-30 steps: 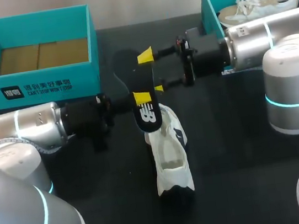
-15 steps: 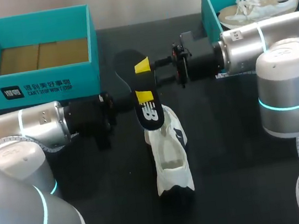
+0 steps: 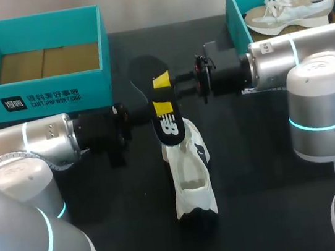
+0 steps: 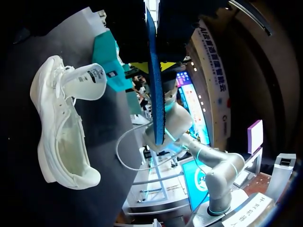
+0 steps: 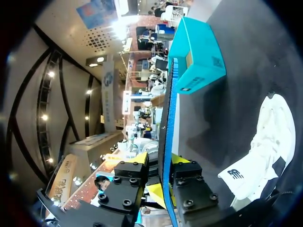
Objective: Take the shoe out of the shoebox, open the shoe tongue, remove and reinsert the insole, then place the shoe into the shoebox
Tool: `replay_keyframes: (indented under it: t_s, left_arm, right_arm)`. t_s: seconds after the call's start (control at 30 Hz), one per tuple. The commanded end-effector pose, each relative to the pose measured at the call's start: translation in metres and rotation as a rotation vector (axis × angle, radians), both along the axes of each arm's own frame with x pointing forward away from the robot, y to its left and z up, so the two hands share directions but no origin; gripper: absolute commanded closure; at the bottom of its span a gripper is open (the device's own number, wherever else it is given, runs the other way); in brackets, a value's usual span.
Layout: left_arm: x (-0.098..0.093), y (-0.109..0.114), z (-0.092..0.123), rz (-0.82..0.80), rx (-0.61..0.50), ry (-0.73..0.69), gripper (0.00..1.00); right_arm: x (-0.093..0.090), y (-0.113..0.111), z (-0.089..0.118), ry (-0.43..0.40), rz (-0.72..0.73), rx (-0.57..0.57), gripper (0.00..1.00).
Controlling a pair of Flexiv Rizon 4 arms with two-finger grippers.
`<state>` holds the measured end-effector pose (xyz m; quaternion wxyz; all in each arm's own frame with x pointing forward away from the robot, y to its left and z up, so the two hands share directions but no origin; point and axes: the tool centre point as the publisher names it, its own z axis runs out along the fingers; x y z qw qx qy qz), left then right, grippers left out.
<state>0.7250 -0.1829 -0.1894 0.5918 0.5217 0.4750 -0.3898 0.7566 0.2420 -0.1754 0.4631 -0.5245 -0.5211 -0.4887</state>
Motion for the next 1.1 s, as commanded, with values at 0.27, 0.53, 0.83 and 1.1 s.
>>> replay_keyframes:
  t_s: [0.27,0.53,0.83,1.1]
  left_arm:
    - [-0.0001,-0.0037,-0.0049,-0.005,0.005,0.000,1.00]
    - [-0.0004,-0.0020,-0.0054,-0.008,0.002,0.001,1.00]
    - [-0.0007,-0.0002,-0.0044,-0.019,-0.004,0.013,1.00]
    - [-0.0008,-0.0002,-0.0037,-0.028,-0.010,0.019,1.00]
  right_arm:
    - [0.0007,-0.0004,0.0013,0.001,-0.001,-0.004,0.84]
    - [0.0004,-0.0003,0.0000,0.003,-0.004,-0.002,0.71]
    - [0.0017,0.0009,-0.0022,-0.017,0.009,0.002,0.75]
    - [0.0023,0.0011,-0.0030,-0.056,0.022,-0.004,0.78]
